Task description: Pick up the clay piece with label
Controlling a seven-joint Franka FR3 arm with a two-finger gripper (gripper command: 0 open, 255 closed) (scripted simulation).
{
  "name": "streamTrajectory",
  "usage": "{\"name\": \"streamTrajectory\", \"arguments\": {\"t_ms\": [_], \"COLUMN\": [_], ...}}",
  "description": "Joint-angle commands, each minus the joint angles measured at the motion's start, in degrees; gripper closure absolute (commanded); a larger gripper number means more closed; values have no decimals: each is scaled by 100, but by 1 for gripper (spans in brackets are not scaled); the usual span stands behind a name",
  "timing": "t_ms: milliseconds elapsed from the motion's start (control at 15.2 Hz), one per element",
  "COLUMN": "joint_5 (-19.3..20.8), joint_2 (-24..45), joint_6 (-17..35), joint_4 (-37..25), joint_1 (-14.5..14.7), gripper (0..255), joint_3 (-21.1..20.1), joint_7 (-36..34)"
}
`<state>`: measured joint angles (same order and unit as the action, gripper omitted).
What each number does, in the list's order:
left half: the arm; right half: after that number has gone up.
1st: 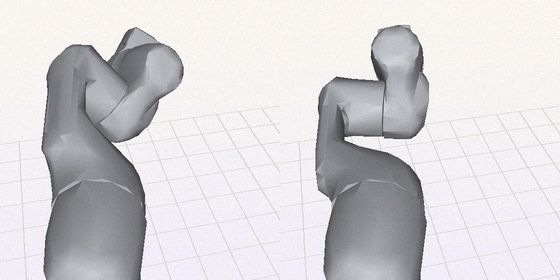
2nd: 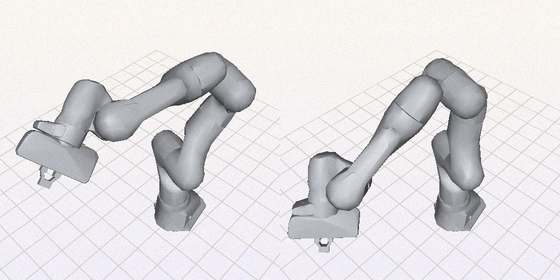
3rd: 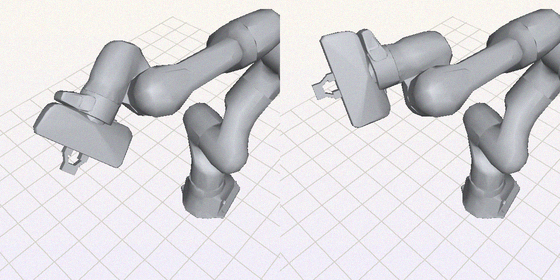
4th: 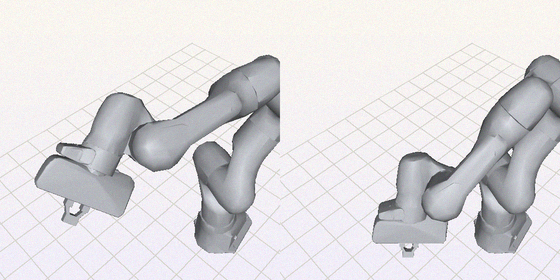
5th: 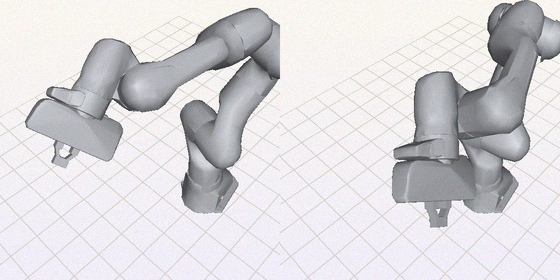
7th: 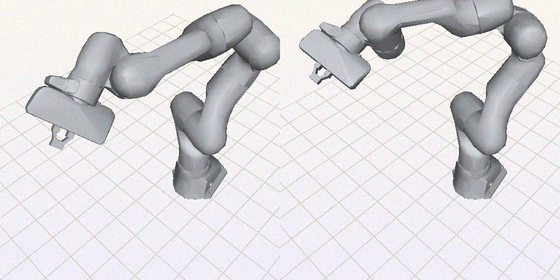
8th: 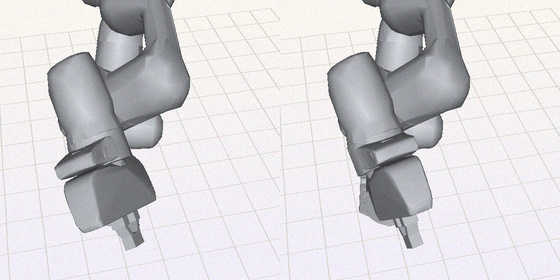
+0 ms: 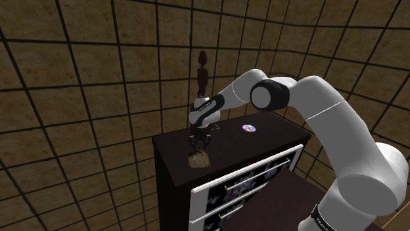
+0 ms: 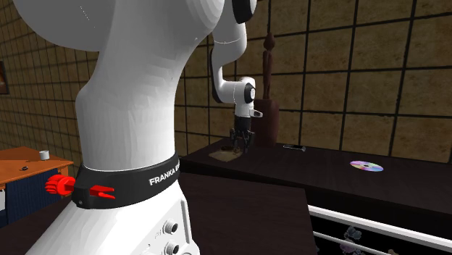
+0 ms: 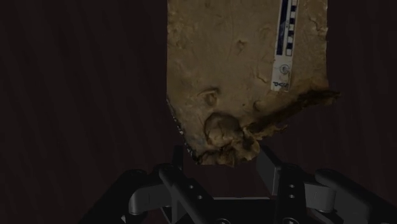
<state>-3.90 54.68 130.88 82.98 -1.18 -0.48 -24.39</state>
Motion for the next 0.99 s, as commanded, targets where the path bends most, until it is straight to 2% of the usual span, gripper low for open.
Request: {"name": "streamTrajectory", "arguments": {"t_ms": [0, 924], "joint_5": [2, 13], "joint_2": [-98, -813], "joint_6": [-66, -538], "joint_4": [30, 272], "joint_1": [3, 5], "gripper": [255, 255], "joint_3": [1, 11], "joint_7": [-6, -37]}}
